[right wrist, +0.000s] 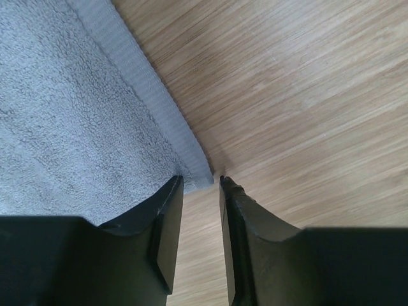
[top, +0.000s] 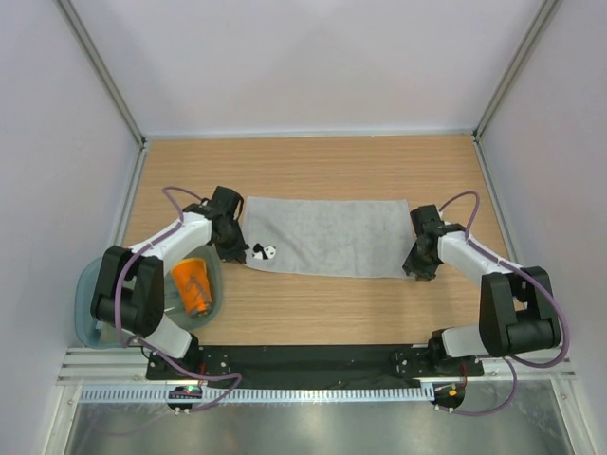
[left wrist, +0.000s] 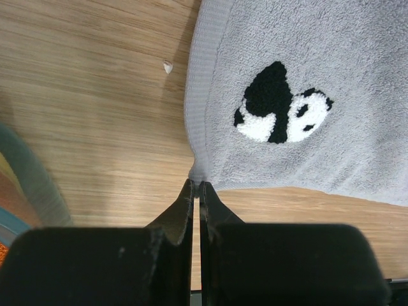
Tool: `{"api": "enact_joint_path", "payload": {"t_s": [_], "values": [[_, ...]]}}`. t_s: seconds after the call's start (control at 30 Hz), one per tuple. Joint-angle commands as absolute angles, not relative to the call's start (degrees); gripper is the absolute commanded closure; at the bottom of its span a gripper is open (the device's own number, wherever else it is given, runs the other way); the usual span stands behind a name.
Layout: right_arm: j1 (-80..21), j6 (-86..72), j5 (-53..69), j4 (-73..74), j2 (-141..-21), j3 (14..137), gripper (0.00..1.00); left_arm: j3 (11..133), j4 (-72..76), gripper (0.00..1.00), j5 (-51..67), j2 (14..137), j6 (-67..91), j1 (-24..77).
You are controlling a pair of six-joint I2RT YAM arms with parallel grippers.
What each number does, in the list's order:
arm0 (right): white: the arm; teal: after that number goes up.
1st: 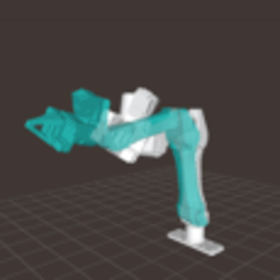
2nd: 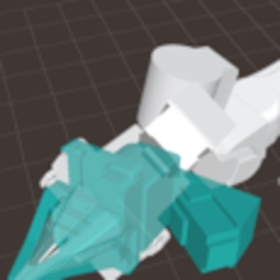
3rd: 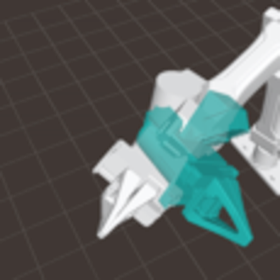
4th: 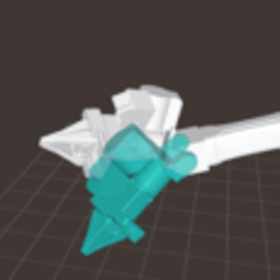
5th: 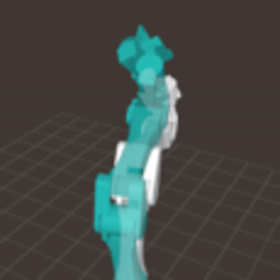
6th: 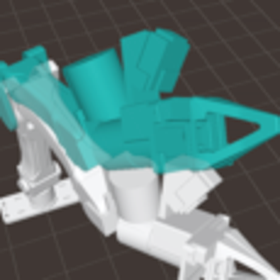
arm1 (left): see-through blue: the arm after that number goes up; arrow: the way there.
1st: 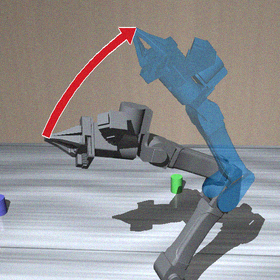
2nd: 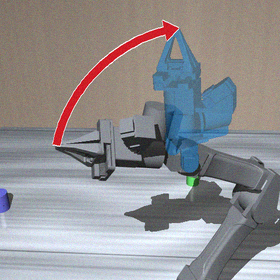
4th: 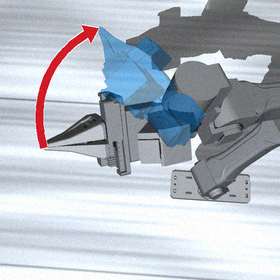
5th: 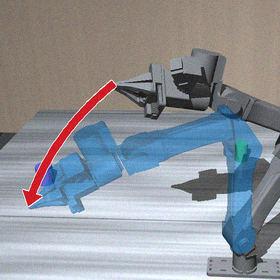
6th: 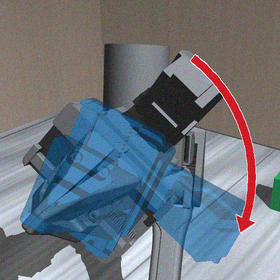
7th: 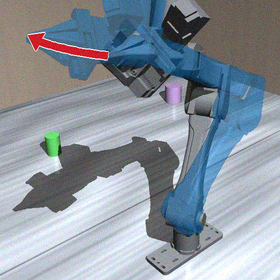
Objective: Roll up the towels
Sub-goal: Fold the towel
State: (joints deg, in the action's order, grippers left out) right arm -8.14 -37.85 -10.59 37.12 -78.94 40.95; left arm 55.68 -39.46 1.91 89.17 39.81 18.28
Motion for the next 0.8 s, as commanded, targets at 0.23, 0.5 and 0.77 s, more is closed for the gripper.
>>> {"api": "enact_joint_path", "payload": {"t_s": [0.23, 0.5, 0.77], "values": [[-7.91, -38.32, -11.69, 33.66, -80.68, 40.25, 0.83, 56.42, -38.58, 1.00, 3.25, 87.37, 38.50, 18.11], [-7.91, -37.35, -8.70, 34.19, -79.20, 40.60, 0.99, 54.67, -36.56, 1.00, 5.97, 84.20, 38.41, 18.11], [-7.91, -36.48, -8.35, 40.77, -73.57, 45.35, 0.99, 54.84, -40.42, 0.99, 7.56, 79.46, 36.74, 18.19]]}}
